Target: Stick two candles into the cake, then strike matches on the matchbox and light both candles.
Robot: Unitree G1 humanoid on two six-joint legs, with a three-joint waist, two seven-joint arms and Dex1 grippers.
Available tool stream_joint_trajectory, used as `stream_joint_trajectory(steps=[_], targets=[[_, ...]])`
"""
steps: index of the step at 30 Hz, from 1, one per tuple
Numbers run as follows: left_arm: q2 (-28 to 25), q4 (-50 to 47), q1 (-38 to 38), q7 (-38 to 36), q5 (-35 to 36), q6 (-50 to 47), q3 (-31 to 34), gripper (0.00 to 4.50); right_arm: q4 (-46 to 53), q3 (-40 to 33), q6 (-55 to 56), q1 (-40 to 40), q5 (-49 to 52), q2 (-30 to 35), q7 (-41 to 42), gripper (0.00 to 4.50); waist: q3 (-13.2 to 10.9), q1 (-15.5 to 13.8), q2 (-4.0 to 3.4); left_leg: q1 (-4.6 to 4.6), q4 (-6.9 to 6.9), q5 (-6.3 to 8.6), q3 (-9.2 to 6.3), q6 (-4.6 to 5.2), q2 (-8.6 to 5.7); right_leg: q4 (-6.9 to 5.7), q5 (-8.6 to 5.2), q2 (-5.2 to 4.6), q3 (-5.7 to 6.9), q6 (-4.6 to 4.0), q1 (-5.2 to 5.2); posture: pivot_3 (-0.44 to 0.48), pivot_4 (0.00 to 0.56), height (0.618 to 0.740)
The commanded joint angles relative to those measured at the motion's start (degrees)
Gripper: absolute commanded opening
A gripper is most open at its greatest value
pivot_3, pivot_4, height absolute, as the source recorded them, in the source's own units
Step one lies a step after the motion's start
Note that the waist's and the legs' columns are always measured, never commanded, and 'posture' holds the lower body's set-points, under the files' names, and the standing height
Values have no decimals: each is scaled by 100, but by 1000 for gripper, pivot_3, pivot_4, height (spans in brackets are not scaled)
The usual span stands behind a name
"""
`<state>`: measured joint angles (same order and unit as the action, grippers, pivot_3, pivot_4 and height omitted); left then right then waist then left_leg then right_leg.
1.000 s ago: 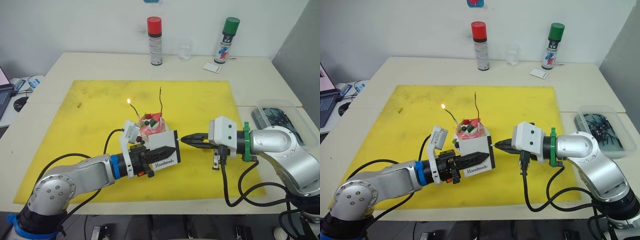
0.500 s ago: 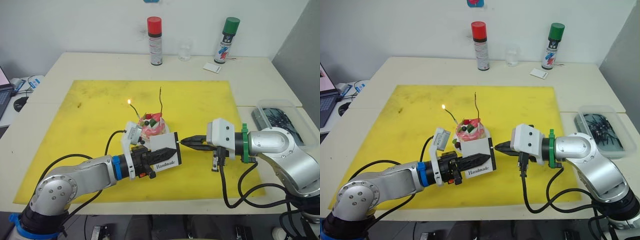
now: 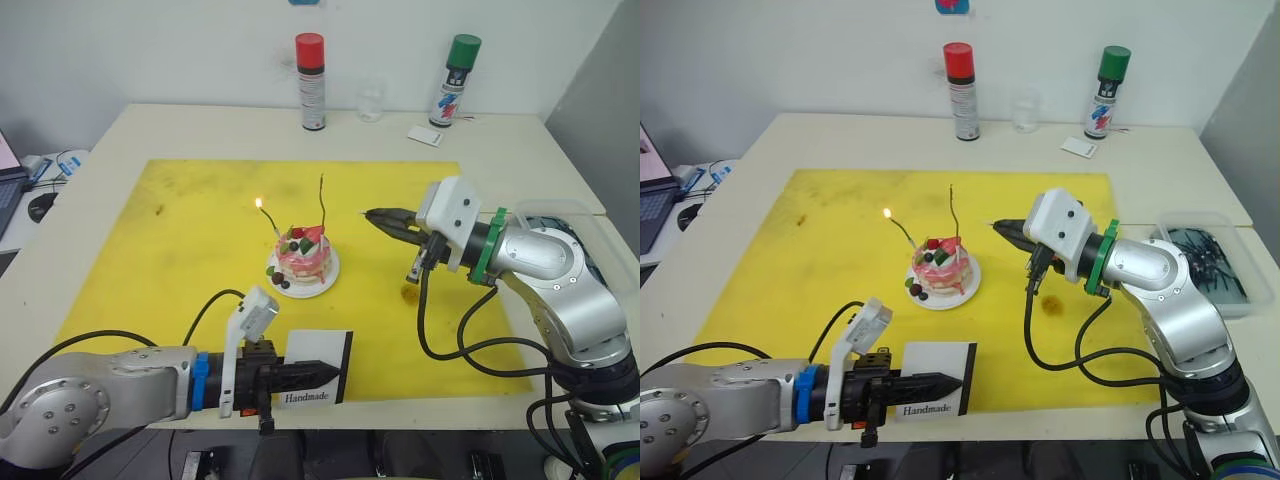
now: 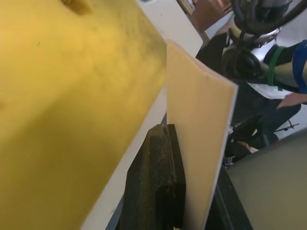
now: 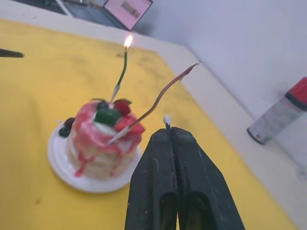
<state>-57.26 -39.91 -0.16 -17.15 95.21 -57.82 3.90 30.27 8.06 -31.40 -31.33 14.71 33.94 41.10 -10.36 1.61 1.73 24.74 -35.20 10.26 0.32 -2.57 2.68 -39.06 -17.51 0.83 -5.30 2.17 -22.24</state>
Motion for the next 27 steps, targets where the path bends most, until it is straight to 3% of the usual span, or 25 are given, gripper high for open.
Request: stream_joint_trajectory(steps=[1, 3, 9, 18, 27], targets=[[343, 191, -272, 291, -220, 348, -3, 0, 118, -73, 70, -88, 68, -55, -13, 25, 0, -20, -1, 0, 0, 0, 0, 0, 0, 0, 0, -3, 0, 0, 1, 0, 150, 740], [562, 368, -398, 539, -264, 439, -32, 0, 230, -85, -20, -33, 209, 14, 159, 25, 1, -19, 3, 0, -2, 0, 4, 0, -1, 0, 2, -10, -1, 4, 3, 0, 150, 740], [767, 509, -618, 743, -229, 445, -31, 0, 745, 220, -164, 354, 413, 1059, 1192, 25, 2, -7, 4, 2, -1, 1, 7, 2, 0, 6, 6, -16, -9, 8, 3, 0, 150, 740], [1316, 695, -1100, 1124, -265, 432, -239, 0, 1059, 543, -284, 287, 428, 1112, 1252, 25, 2, 17, 4, 0, -3, 0, 1, 1, -3, -1, 4, 4, -3, 8, 3, 0, 150, 740], [1473, 653, -1209, 1198, -226, 385, -329, 0, 978, 629, -176, 356, 307, 1033, 1169, 25, 2, 15, 4, 1, -4, 0, 0, 1, -5, 0, 5, 1, -3, 9, 4, 0, 150, 740]])
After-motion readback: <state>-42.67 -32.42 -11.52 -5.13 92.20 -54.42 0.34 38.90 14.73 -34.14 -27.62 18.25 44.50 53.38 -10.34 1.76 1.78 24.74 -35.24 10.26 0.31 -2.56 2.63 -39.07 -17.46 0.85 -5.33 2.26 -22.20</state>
